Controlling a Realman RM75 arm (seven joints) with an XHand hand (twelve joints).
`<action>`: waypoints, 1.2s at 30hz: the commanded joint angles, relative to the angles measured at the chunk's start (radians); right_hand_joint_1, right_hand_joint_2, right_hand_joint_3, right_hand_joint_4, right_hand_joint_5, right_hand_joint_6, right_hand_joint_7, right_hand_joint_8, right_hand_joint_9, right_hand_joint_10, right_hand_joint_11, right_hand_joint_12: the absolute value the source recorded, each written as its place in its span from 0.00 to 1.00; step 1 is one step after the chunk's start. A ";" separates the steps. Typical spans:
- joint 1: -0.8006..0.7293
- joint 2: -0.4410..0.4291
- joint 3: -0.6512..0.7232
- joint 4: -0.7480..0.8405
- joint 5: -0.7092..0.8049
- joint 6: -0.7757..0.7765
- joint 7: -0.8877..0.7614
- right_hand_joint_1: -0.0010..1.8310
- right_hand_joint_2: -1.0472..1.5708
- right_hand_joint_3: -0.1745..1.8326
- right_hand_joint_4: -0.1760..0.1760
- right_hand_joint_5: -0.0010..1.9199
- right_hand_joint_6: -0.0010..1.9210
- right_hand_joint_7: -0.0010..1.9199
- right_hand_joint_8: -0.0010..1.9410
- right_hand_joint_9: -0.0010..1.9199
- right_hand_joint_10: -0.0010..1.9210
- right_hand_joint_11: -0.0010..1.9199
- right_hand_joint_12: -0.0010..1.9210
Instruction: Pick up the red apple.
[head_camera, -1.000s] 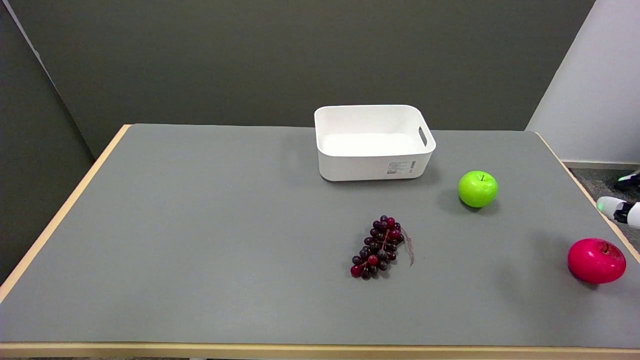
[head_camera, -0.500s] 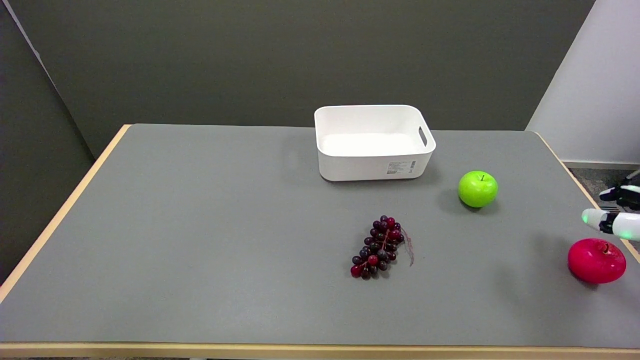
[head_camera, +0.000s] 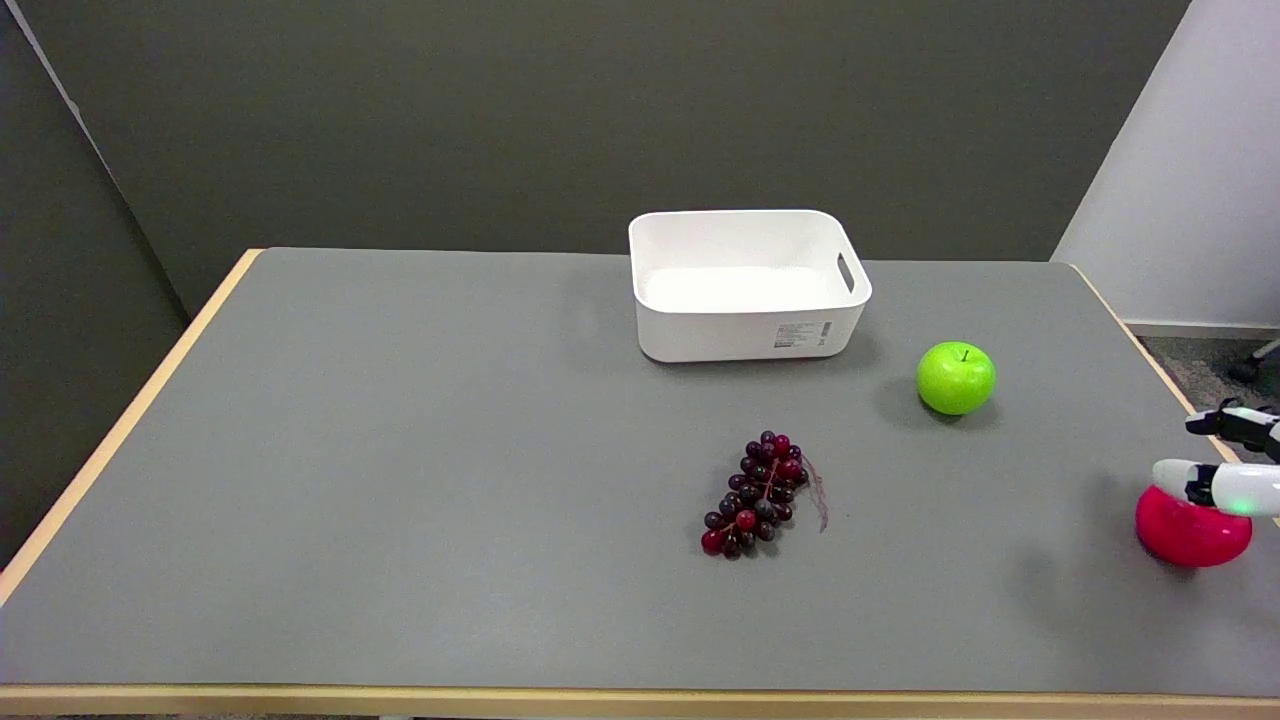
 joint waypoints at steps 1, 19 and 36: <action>-0.002 -0.003 0.006 0.004 -0.003 -0.068 -0.032 0.13 0.60 0.52 0.70 0.08 0.19 0.08 0.14 0.04 0.30 0.00 0.58; 0.000 -0.003 -0.018 0.008 -0.003 -0.118 -0.032 0.14 0.61 0.52 0.69 0.06 0.17 0.08 0.13 0.04 0.30 0.00 0.57; 0.005 -0.003 -0.034 0.024 -0.016 -0.139 -0.070 0.20 0.61 0.52 0.65 0.06 0.17 0.08 0.14 0.04 0.30 0.00 0.58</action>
